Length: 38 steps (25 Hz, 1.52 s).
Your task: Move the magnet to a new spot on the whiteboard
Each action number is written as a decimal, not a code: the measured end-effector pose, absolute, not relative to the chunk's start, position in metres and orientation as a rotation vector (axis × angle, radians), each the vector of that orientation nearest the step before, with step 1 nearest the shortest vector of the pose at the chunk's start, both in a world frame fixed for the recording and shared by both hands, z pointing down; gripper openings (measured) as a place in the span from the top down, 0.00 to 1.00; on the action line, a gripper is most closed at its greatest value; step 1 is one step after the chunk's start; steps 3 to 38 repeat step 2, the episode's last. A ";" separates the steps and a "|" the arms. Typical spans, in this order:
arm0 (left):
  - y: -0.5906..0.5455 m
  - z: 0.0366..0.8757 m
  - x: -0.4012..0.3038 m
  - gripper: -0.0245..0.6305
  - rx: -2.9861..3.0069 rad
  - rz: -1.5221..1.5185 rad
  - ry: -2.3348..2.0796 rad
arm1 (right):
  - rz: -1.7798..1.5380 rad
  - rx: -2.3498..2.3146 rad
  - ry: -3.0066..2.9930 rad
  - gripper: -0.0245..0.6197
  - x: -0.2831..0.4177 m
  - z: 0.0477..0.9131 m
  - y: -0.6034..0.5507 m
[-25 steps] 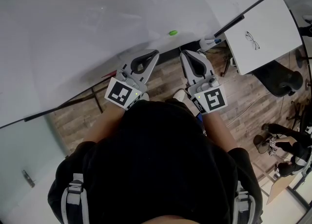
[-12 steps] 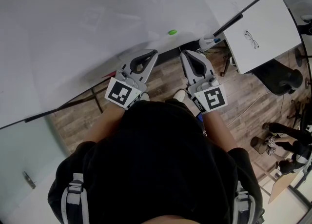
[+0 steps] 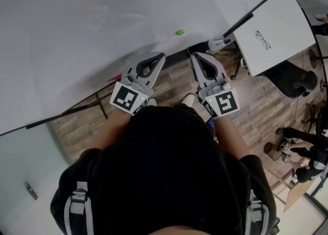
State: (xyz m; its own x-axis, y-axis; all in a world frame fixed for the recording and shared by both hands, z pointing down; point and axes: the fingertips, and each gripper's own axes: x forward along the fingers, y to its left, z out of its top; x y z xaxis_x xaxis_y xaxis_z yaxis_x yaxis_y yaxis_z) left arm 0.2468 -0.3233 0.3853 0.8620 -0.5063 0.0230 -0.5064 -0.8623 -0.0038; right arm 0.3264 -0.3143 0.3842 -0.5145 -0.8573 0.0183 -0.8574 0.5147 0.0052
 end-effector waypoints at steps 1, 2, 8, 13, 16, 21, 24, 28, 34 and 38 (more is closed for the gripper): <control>-0.323 0.386 0.247 0.96 3.030 0.038 -0.823 | 0.007 1.538 -2.718 0.96 0.326 0.384 -0.314; -0.322 0.386 0.247 0.96 3.031 0.040 -0.822 | 0.006 1.537 -2.718 0.96 0.326 0.384 -0.313; -0.322 0.386 0.247 0.96 3.031 0.040 -0.822 | 0.006 1.537 -2.718 0.96 0.326 0.384 -0.313; -0.322 0.386 0.247 0.96 3.031 0.040 -0.822 | 0.006 1.537 -2.718 0.96 0.326 0.384 -0.313; -0.322 0.386 0.247 0.96 3.031 0.040 -0.822 | 0.006 1.537 -2.718 0.96 0.326 0.384 -0.313; -0.322 0.386 0.247 0.96 3.031 0.040 -0.822 | 0.006 1.537 -2.718 0.96 0.326 0.384 -0.313; -0.322 0.386 0.247 0.96 3.031 0.040 -0.822 | 0.006 1.537 -2.718 0.96 0.326 0.384 -0.313; -0.322 0.386 0.247 0.96 3.031 0.040 -0.822 | 0.006 1.537 -2.718 0.96 0.326 0.384 -0.313; -0.322 0.386 0.247 0.96 3.031 0.040 -0.822 | 0.006 1.537 -2.718 0.96 0.326 0.384 -0.313; -0.322 0.386 0.247 0.96 3.031 0.040 -0.822 | 0.006 1.537 -2.718 0.96 0.326 0.384 -0.313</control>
